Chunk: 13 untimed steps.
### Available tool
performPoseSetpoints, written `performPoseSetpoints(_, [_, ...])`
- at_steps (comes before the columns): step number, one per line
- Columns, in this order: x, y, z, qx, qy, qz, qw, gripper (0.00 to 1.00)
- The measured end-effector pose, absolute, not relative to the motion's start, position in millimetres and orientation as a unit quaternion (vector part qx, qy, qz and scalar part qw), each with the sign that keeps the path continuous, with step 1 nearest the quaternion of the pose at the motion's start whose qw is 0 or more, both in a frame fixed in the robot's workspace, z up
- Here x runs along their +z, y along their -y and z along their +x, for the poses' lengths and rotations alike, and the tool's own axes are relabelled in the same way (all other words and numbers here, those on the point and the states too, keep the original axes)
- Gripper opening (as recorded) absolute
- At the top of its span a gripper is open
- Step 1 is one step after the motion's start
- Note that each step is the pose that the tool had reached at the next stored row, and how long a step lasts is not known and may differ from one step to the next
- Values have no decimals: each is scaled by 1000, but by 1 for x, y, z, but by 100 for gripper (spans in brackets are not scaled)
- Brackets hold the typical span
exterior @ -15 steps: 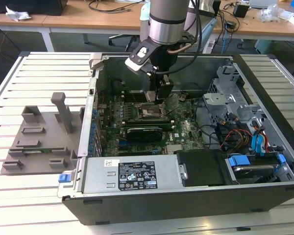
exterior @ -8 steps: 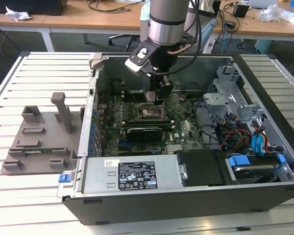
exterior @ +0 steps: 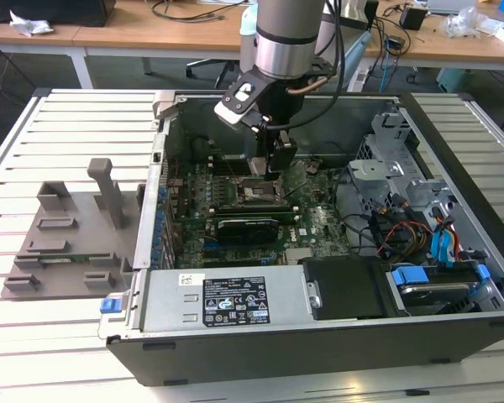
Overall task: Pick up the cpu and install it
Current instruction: 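Place the cpu into insertion slot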
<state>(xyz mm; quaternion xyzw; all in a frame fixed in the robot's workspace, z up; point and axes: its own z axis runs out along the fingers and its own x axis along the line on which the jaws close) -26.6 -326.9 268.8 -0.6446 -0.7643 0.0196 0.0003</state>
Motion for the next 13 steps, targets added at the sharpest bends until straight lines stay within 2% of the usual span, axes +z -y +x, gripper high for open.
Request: performPoseSetpoints(13, [266, 327, -27, 22, 764, -645, -1, 55])
